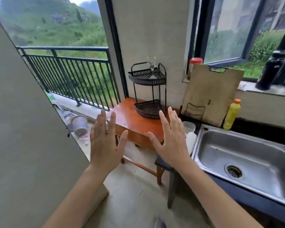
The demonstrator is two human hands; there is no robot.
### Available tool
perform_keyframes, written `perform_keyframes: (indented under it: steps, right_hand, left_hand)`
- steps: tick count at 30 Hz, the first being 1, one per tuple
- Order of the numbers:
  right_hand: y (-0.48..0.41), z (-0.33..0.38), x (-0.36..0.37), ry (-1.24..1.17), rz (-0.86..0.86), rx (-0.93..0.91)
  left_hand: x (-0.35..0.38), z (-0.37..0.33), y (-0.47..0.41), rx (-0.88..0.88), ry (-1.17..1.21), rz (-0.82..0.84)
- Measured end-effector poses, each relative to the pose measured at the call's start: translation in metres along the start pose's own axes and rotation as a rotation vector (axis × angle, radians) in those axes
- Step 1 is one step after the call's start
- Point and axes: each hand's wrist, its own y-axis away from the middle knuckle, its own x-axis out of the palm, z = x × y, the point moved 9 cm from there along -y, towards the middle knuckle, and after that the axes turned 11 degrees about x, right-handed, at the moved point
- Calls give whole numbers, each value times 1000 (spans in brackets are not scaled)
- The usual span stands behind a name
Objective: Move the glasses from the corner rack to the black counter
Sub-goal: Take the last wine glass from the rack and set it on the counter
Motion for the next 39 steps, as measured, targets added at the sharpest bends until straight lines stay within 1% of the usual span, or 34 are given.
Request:
perform_keyframes:
  steps: [5,9,15,18,22,25,29,32,35,39]
  right_hand:
    - [-123,-26,44,-39,-40,53]
    - [-217,-30,48,-38,-97,71]
    - [-318,-43,83,-108,-87,163]
    - [-356,-55,107,-115,-101,217]
    - [-401,-71,130,-124,-154,319]
    - [-433,-81,145,-114,-198,408]
    - [-478,-84,174,-63,-176,476]
    - [-507,-85,194,-52,-153,517]
    - [-530,-89,212,-67,-142,552]
    - [-543,-95,224,-176,-162,549]
  left_hand:
    - [69,35,-123,67,-6,68]
    - [87,54,-218,141,-6,24]
    - [137,96,-315,177,64,4]
    - [184,119,-360,207,120,55]
    - [250,139,-424,291,138,132]
    - [296,148,-466,371,132,229]
    - [352,161,-493,452,108,377]
    - [376,169,-494,450,98,469]
    - [385,167,-494,468,101,503]
    - [391,169,-494,485,80,528]
